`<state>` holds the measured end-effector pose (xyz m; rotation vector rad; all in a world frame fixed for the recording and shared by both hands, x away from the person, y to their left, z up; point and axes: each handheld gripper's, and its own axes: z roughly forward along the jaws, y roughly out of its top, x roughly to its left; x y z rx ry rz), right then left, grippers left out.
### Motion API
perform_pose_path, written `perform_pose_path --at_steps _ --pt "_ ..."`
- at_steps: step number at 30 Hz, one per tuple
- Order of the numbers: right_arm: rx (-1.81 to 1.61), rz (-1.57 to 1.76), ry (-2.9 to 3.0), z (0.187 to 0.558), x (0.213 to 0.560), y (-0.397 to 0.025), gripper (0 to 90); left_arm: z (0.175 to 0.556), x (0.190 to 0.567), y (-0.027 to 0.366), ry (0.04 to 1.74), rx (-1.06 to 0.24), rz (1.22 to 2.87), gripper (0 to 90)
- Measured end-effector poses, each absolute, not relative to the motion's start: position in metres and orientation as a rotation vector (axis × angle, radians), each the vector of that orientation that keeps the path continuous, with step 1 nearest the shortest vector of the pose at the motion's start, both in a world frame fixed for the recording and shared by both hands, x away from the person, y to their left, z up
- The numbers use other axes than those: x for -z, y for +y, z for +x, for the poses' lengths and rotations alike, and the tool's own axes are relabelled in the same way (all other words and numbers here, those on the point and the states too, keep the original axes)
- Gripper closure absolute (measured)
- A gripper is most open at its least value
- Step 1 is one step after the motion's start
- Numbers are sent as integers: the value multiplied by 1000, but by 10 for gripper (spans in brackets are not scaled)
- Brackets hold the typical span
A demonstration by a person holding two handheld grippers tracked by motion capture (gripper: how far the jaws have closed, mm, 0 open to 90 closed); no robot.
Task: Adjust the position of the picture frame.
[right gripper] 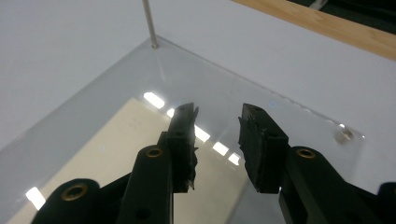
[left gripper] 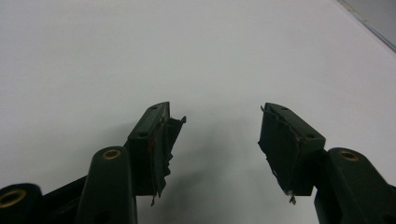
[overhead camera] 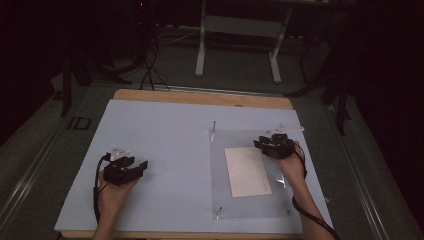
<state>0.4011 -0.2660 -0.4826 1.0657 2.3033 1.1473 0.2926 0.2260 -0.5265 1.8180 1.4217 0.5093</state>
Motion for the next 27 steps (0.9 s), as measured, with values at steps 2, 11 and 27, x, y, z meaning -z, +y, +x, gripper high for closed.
perform_pose_path --at_steps 2,11,27 --pt "-1145 1056 2313 404 482 -262 660 292 526 224 1411 -512 1825 440" --pt "-1124 981 2357 428 483 -221 690 289 523 212 1346 -517 1867 453" --pt "-1178 961 2411 459 494 -171 770 281 517 186 1232 -525 1953 452"
